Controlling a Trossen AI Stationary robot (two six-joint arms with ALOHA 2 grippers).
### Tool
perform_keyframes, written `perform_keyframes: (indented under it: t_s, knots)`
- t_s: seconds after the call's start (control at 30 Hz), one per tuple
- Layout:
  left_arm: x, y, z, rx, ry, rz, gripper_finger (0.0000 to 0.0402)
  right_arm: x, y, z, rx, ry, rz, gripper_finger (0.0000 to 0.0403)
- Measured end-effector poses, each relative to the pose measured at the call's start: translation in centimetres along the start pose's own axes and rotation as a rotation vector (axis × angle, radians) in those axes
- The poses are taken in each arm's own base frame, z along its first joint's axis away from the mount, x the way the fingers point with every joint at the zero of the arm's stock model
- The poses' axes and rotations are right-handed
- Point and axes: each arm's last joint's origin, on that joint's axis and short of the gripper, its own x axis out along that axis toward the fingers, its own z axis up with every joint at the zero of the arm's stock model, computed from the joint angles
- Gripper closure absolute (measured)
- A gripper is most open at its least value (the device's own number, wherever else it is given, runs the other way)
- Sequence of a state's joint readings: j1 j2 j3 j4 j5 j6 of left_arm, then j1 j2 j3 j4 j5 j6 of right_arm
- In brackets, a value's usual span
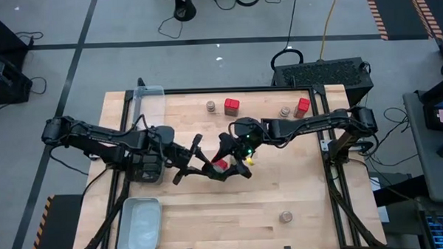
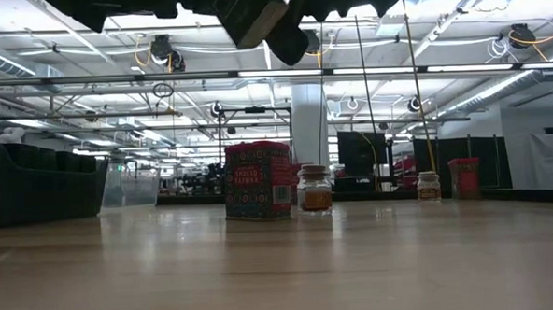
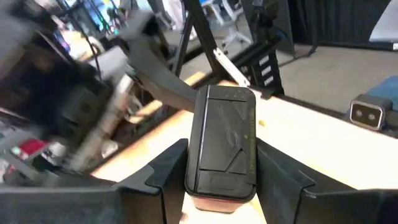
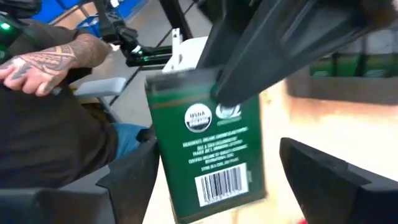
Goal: Sort spices by type
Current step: Put the black seasoning can into the black bin
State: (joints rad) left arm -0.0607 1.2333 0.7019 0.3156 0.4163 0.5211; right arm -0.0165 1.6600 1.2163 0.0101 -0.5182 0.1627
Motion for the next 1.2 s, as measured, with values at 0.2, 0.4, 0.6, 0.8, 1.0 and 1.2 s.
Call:
perform_keyframes:
  t_s: [0.2, 0.4, 0.6, 0.8, 1.0, 1.2]
  knots:
    - [-0.9, 0.2, 1.1, -0.052, 0.076, -0.010, 0.0238, -2.3, -0.4, 0.8, -0.049, -0.004, -0.070, 0.0088]
    - [-2.7, 0.8, 3.1, -0.317, 0.194, 0.063, 0.0238, -4.8, -1.4, 0.8, -0.107, 0.058, -0.316, 0.0088]
    - [-4.9, 0.8, 4.0, -0.630, 0.422, 0.199, 0.0237, -5.5, -2.2, 0.5, -0.106, 0.101, -0.370, 0.0088]
    - [-7.0, -0.2, 3.6, -0.900, 0.633, 0.306, 0.0237, -5.6, -2.4, 0.5, -0.105, 0.100, -0.374, 0.0088]
    - [-8.5, -1.3, 2.8, -1.245, 0.773, 0.447, 0.0236, -5.6, -2.4, 0.5, -0.145, 0.107, -0.368, 0.0088]
    - [-10.3, -2.3, 2.7, -1.444, 0.870, 0.567, 0.0236, -5.6, -2.4, 0.5, -0.194, 0.117, -0.364, 0.0088]
